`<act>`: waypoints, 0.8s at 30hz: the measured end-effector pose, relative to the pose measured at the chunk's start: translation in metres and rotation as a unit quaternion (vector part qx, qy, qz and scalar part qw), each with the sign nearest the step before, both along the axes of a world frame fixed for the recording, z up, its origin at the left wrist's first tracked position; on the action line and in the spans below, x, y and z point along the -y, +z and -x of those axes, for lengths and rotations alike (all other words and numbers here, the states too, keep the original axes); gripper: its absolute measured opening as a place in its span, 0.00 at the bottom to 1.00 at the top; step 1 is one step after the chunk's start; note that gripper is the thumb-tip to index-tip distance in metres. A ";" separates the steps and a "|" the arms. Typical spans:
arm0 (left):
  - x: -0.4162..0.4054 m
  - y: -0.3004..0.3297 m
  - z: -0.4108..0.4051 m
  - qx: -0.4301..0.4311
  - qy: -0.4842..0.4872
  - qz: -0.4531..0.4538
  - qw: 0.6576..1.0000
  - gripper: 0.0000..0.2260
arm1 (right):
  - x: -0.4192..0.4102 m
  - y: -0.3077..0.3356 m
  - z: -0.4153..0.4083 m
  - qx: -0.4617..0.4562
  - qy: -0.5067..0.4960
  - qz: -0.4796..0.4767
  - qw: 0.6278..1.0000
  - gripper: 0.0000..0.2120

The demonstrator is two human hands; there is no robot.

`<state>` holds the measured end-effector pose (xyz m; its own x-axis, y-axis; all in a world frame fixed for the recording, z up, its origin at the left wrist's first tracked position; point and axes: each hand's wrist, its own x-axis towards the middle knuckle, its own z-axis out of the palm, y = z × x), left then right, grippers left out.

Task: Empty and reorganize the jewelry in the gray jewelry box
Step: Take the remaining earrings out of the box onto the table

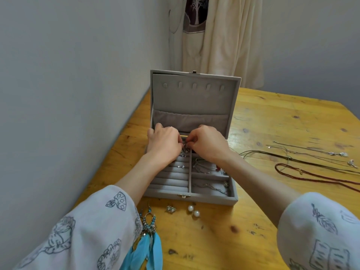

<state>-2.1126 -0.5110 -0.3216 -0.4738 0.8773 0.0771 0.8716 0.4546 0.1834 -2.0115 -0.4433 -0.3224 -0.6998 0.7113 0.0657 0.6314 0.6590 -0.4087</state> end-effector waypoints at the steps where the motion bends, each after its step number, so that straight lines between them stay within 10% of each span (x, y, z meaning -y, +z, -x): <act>1: 0.000 0.000 -0.001 -0.004 0.000 0.002 1.000 0.09 | 0.001 0.001 0.000 0.002 -0.009 -0.005 1.000 0.09; 16: 0.065 0.028 -0.011 0.318 0.023 -0.251 0.914 0.06 | 0.018 0.004 -0.001 0.039 0.012 -0.049 0.998 0.09; 24: 0.107 0.044 -0.039 0.291 -0.049 -0.191 0.936 0.08 | 0.066 0.041 -0.064 -0.064 0.046 -0.029 0.996 0.07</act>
<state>-2.0736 -0.6177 -0.2780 -0.4510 0.8803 0.1471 0.6075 0.1820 0.7732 -1.9478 -0.5091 -0.2810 -0.7454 0.6364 0.1982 0.5119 0.7370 -0.4413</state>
